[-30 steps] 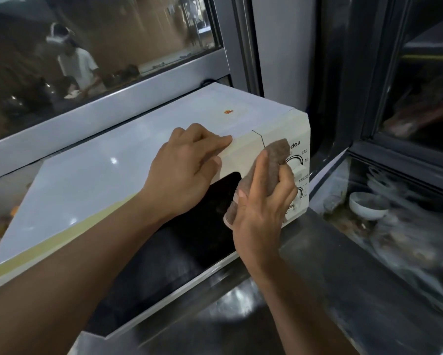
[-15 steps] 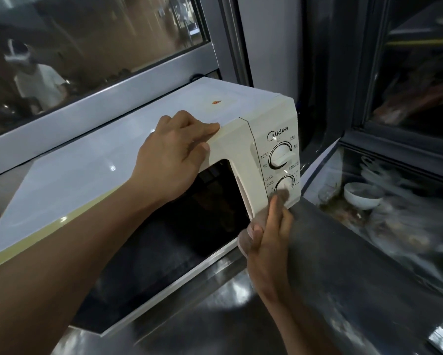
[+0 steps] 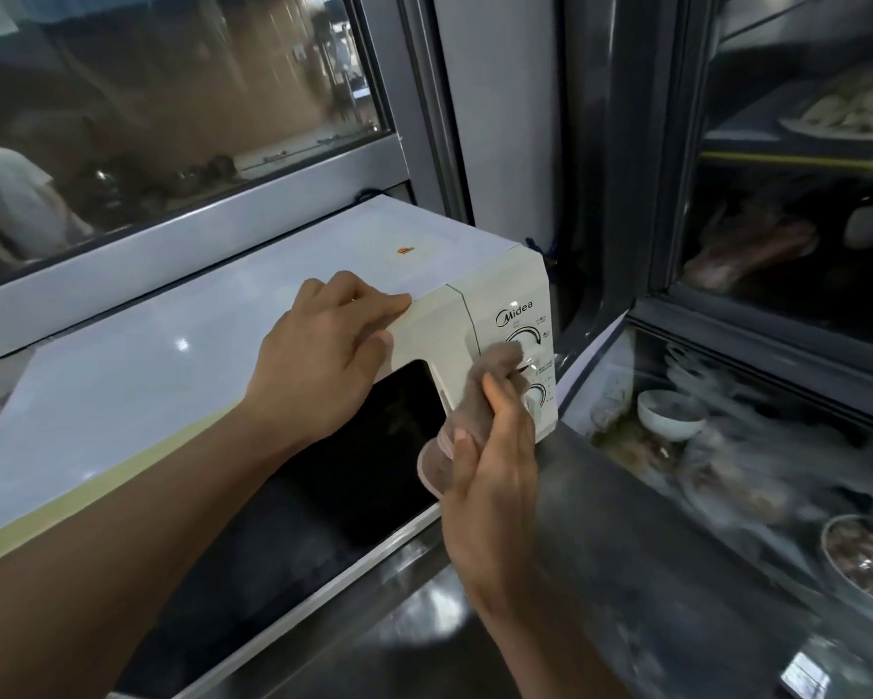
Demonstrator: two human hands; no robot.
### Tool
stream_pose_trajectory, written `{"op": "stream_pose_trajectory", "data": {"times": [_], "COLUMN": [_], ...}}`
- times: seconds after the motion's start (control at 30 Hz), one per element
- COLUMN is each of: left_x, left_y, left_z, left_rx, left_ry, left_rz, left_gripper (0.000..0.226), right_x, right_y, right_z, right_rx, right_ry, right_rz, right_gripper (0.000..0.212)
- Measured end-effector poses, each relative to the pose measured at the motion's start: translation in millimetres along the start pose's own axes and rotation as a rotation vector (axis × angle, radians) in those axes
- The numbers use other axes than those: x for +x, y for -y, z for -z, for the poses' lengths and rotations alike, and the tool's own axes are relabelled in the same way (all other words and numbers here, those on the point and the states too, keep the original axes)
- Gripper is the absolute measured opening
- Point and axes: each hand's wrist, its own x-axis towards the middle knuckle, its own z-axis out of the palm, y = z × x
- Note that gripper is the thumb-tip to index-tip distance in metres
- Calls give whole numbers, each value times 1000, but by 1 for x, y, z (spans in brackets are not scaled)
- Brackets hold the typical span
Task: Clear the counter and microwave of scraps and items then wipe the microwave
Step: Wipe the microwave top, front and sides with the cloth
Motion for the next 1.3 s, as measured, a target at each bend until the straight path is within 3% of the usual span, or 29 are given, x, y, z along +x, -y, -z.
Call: {"op": "stream_pose_trajectory", "data": {"times": [0.07, 0.3, 0.43, 0.57, 0.77, 0.87, 1.13, 1.3], "left_x": [0, 0, 0, 0, 1, 0, -1, -1], "left_y": [0, 2, 2, 2, 2, 2, 0, 0], "left_z": [0, -2, -2, -3, -3, -3, -2, -3], "left_rx": [-5, -15, -20, -13, -6, 9, 8, 21], "left_ry": [3, -9, -14, -24, -29, -30, -30, -32], "left_rz": [0, -7, -10, -15, -25, -28, -22, -23], "left_gripper": [46, 46, 46, 45, 45, 45, 44, 44], "right_x": [10, 45, 94, 121, 83, 86, 137, 120], "right_y": [10, 26, 4, -14, -1, -14, -56, -78], "right_z": [-3, -11, 15, 35, 13, 17, 42, 37], "right_rx": [-40, -37, -58, -130, -214, -91, 5, 134], "right_ry": [6, -24, -100, -62, -61, -5, 45, -10], "right_rz": [78, 69, -124, -259, -78, -16, -301, -473], "right_gripper": [44, 48, 46, 34, 30, 28, 20, 21]}}
